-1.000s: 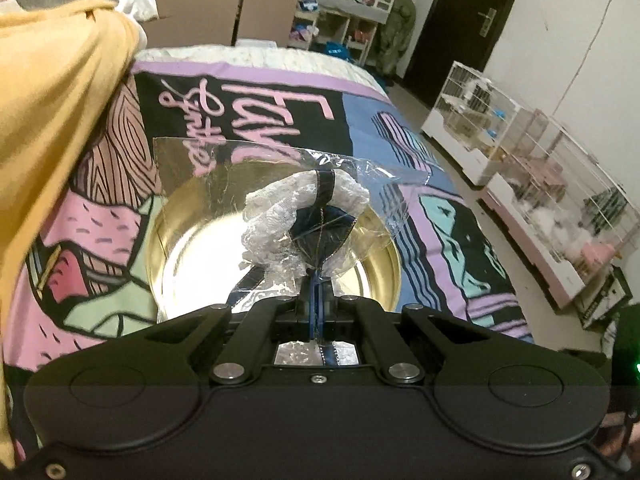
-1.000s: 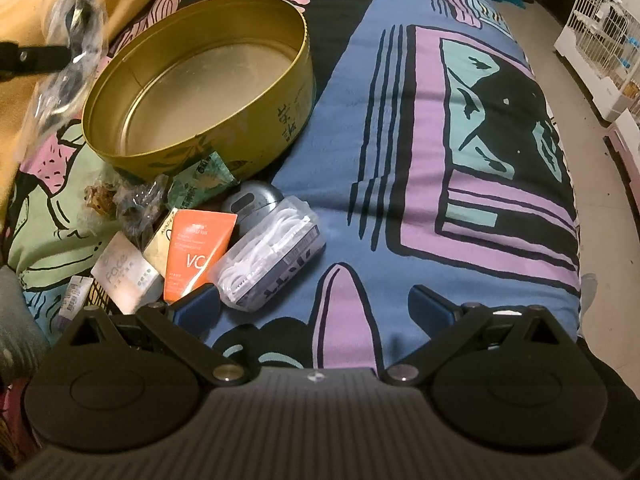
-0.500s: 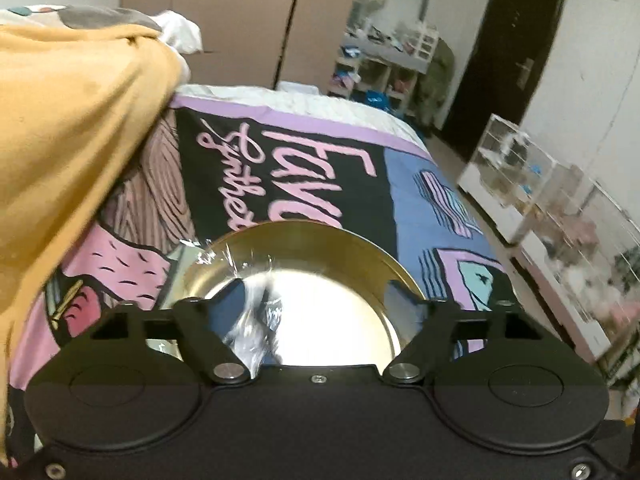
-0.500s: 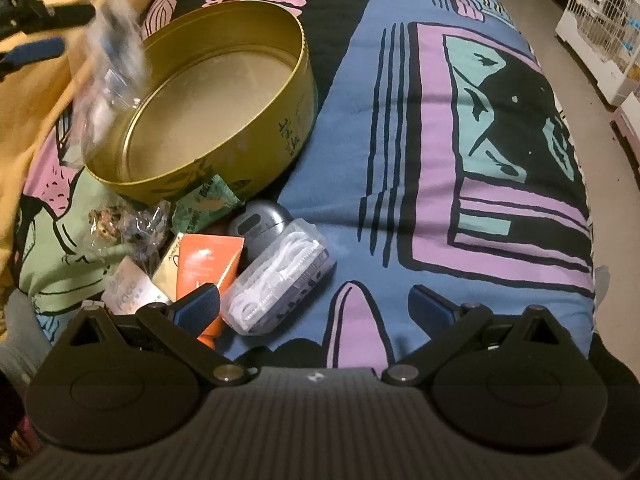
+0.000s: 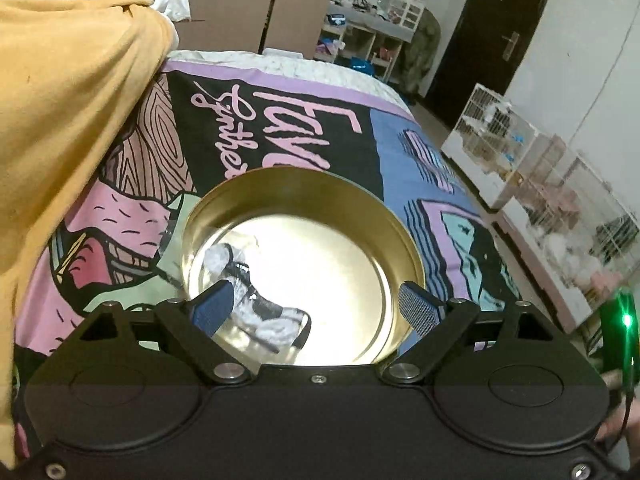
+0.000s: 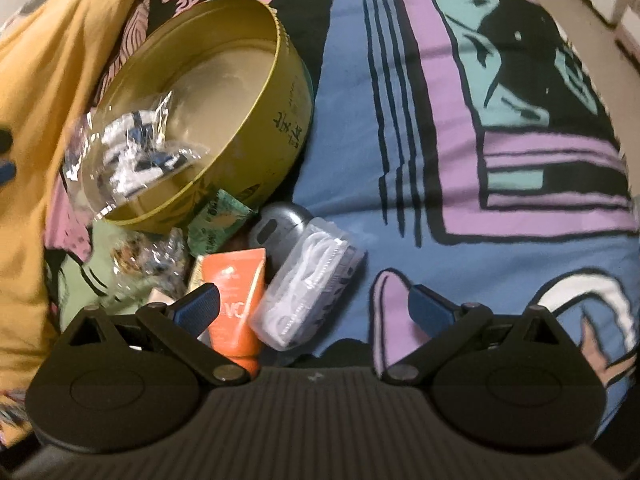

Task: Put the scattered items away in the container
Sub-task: 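Carry the lace item over the gold tin and open the left tool, then grasp the clear box of white floss picks with the right tool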

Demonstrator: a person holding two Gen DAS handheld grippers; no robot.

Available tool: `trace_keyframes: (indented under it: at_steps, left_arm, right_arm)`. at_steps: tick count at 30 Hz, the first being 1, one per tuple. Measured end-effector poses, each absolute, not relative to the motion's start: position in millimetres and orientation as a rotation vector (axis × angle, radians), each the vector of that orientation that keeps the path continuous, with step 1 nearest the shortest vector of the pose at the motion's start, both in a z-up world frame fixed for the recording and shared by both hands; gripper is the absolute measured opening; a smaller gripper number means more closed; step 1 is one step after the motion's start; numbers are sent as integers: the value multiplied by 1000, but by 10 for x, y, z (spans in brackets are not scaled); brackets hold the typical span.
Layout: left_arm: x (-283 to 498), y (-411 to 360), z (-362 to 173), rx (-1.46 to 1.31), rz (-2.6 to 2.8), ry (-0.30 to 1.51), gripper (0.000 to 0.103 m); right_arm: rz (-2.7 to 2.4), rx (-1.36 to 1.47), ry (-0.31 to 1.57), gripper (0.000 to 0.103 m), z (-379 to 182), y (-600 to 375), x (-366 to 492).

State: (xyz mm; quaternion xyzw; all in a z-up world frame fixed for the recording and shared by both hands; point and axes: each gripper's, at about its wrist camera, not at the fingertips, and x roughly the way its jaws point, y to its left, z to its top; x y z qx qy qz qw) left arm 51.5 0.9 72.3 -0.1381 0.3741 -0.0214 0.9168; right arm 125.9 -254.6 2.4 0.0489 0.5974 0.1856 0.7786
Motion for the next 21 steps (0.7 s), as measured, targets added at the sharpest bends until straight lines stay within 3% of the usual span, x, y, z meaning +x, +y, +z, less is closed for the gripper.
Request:
trace_keyframes:
  at_steps: [12, 21]
  left_arm:
    - [247, 179, 585, -304, -44, 824, 88]
    - [123, 202, 302, -266, -75, 953, 88]
  right_arm:
    - [308, 172, 1307, 85, -144, -2504, 1341]
    - [295, 152, 1306, 63, -210, -2428, 1363]
